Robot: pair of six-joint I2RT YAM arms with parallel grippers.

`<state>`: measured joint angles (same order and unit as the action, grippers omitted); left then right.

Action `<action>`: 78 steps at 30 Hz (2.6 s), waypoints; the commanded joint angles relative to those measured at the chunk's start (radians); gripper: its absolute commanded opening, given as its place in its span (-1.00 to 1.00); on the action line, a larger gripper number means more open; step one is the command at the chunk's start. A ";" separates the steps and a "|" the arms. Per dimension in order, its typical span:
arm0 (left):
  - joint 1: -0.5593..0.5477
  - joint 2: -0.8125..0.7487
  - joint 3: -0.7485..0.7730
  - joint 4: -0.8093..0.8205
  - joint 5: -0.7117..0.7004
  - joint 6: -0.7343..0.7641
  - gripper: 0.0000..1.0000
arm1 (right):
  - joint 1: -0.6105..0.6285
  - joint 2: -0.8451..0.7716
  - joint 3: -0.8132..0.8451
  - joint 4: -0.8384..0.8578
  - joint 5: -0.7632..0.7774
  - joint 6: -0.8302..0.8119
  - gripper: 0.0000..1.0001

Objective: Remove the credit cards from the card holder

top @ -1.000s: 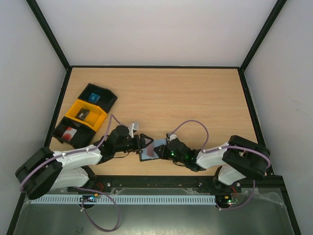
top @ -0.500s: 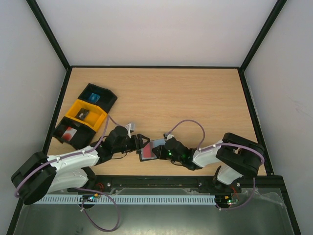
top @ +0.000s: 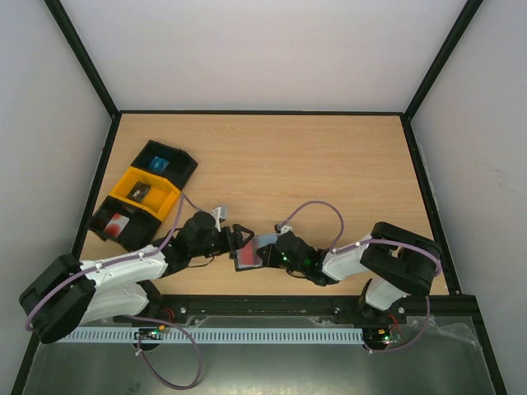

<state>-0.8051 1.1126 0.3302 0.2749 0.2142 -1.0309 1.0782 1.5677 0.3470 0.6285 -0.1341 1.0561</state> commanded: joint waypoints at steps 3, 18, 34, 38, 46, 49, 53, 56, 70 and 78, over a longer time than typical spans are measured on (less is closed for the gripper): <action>-0.004 0.048 0.008 0.046 0.016 0.027 0.67 | 0.002 0.041 -0.013 -0.062 0.042 -0.002 -0.96; 0.011 0.158 0.021 0.103 0.050 0.041 0.71 | 0.002 0.031 -0.023 -0.051 0.042 -0.003 -0.96; 0.011 0.129 -0.003 0.199 0.137 -0.028 0.71 | 0.002 0.030 -0.024 -0.038 0.045 -0.004 -0.96; 0.011 0.113 -0.023 0.230 0.143 -0.051 0.71 | 0.002 0.016 -0.023 -0.032 0.055 -0.007 -0.92; 0.012 0.128 -0.022 0.287 0.173 -0.076 0.72 | 0.002 -0.050 -0.015 -0.062 0.095 -0.029 -0.79; 0.012 0.136 -0.017 0.303 0.179 -0.079 0.71 | 0.002 -0.104 -0.020 -0.107 0.129 -0.040 -0.74; 0.011 0.163 -0.014 0.350 0.195 -0.094 0.71 | 0.002 -0.178 -0.040 -0.153 0.191 -0.050 -0.67; 0.002 0.194 -0.005 0.388 0.207 -0.105 0.72 | 0.002 -0.237 -0.054 -0.200 0.231 -0.057 -0.63; -0.030 0.240 0.024 0.439 0.199 -0.113 0.68 | 0.001 -0.506 -0.093 -0.353 0.298 -0.071 -0.49; -0.032 0.226 0.020 0.404 0.179 -0.095 0.68 | 0.002 -0.532 -0.092 -0.355 0.273 -0.071 -0.49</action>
<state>-0.8310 1.3495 0.3340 0.6754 0.4072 -1.1450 1.0794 1.0508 0.2661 0.3000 0.1169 0.9943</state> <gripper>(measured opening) 0.840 0.257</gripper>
